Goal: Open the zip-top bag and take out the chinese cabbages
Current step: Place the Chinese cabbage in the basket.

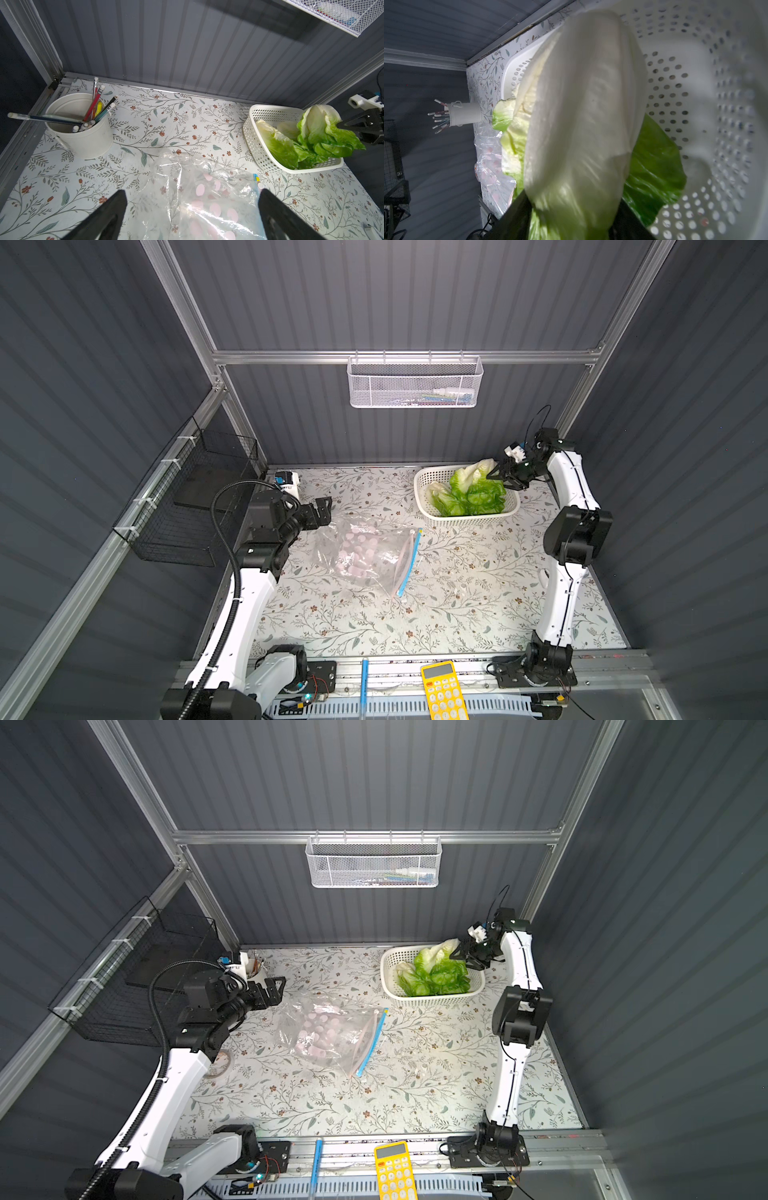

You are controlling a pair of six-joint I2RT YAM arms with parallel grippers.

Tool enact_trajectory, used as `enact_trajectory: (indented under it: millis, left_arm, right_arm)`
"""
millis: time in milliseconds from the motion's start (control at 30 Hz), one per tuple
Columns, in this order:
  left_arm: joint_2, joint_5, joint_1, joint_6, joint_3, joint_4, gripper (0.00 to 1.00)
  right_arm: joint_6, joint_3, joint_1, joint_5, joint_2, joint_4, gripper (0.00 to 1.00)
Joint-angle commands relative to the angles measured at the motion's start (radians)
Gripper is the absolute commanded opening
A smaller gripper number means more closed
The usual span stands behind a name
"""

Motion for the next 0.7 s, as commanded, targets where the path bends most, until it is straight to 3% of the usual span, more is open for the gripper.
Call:
enact_trajectory:
  millis: [0, 167, 467, 667]
  left_arm:
    - [-0.019, 0.021, -0.001, 0.021, 0.0, 0.015, 1.0]
    - [-0.032, 0.029, -0.001, 0.019, -0.007, 0.017, 1.0]
    - [-0.043, 0.012, -0.001, 0.006, -0.011, 0.028, 1.0]
    - [0.001, -0.212, -0.001, -0.108, -0.035, 0.06, 1.0]
  right_arm:
    - [-0.017, -0.048, -0.001, 0.081, -0.073, -0.028, 0.68]
    - [-0.021, -0.134, -0.002, 0.136, -0.151, -0.004, 0.75]
    - [-0.02, -0.341, -0.001, 0.232, -0.322, 0.066, 0.78]
    - [0.003, -0.71, -0.003, 0.224, -0.595, 0.323, 0.81]
